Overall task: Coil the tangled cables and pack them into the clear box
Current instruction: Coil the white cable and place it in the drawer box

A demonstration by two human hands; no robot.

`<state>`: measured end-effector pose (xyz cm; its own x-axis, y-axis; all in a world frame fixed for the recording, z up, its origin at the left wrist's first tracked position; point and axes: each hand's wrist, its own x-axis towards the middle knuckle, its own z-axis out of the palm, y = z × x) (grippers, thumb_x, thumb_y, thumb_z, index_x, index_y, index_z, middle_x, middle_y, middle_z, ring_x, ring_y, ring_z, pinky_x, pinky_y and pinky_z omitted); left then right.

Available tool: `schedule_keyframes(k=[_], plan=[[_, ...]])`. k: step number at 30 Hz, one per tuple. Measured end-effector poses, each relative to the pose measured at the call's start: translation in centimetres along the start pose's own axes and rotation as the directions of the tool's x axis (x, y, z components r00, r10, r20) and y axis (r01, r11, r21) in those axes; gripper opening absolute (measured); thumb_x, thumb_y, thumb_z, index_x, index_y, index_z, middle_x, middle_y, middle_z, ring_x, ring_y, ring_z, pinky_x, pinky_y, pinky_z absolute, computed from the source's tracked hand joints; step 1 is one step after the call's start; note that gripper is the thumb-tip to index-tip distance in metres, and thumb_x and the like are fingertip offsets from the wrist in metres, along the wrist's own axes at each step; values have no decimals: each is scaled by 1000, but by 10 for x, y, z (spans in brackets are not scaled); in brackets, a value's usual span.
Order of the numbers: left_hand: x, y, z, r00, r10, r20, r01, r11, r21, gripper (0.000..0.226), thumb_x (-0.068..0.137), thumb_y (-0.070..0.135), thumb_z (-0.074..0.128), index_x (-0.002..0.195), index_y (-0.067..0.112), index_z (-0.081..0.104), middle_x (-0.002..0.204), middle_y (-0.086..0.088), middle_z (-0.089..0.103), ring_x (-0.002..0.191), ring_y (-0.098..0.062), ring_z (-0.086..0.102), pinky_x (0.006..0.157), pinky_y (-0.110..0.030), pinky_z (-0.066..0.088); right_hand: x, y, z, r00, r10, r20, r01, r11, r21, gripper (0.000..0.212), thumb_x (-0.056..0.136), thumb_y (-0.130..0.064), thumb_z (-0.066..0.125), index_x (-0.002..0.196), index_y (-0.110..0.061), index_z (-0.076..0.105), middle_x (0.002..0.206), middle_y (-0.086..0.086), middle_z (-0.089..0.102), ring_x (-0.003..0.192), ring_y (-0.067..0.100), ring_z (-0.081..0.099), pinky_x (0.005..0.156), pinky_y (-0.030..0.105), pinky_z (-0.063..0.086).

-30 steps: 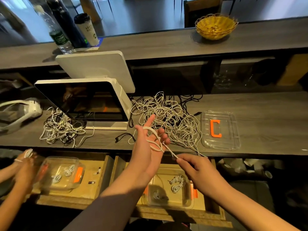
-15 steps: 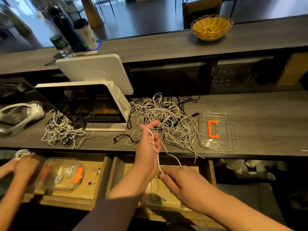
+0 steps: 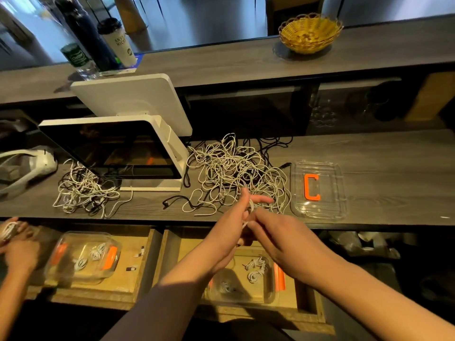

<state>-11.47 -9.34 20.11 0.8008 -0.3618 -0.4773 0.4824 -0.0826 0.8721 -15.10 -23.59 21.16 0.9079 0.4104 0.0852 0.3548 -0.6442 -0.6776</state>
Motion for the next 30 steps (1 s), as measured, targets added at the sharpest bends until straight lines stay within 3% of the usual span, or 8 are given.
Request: schedule_keyframes(k=[2,4,6,12,16,22,25,30], plan=[[-2,1,6,997,-67,41,68,997,-33,65,92,71,31,96,17,67,61,3,44,51,-6,33,43,-16,25,2,7,-2,999,-27,-46,19,986,-168,11,96,-38,46,102,-29,48,91,-9,66,78,15,66,63,34,53],[-1,0,9,993,-113,46,116,991,-60,60,83,75,37,73,20,61,58,8,38,51,-5,22,43,-17,12,2,10,-2,994,-38,-107,-2,936,-353,29,78,-21,76,95,-25,52,78,-6,64,64,17,64,47,30,45],[-1,-3,9,991,-120,66,120,993,9,64,81,78,33,62,25,64,59,9,37,50,-4,22,44,-18,12,2,18,-3,975,-50,-217,-50,900,-433,35,65,-22,87,82,-20,57,65,-4,61,50,18,59,38,27,36],[-7,-13,2,926,-275,259,245,959,144,79,84,83,31,112,20,70,69,7,33,52,-4,21,41,-17,15,8,63,-18,924,1,-381,-115,954,-276,45,84,-63,49,64,-23,46,53,-10,47,46,14,44,45,20,27],[-9,-8,-5,886,-372,277,279,905,322,67,87,73,45,121,21,68,67,9,32,51,-5,22,43,-18,17,16,64,-15,930,-46,-365,-54,965,-258,54,84,-71,50,64,-21,51,57,-15,42,47,11,44,46,23,34],[-10,-7,-18,841,-403,361,285,897,338,58,100,63,32,120,23,70,67,7,34,50,-4,23,43,-15,19,24,59,-10,920,-59,-387,-36,972,-232,51,86,-70,46,66,-23,46,56,-16,38,48,10,40,45,25,33],[-7,-13,-26,901,-300,313,222,939,262,58,101,61,30,120,26,72,69,6,41,52,-4,28,44,-15,21,26,63,-2,941,25,-338,-96,976,-195,47,86,-68,46,66,-26,42,54,-17,36,48,8,40,48,24,30],[-1,-30,-39,984,-106,145,132,975,-177,55,102,56,31,118,25,73,73,0,53,58,-9,40,48,-20,25,23,74,9,950,156,-272,-197,972,-129,43,84,-68,39,65,-29,44,52,-12,45,48,7,45,50,24,27]])
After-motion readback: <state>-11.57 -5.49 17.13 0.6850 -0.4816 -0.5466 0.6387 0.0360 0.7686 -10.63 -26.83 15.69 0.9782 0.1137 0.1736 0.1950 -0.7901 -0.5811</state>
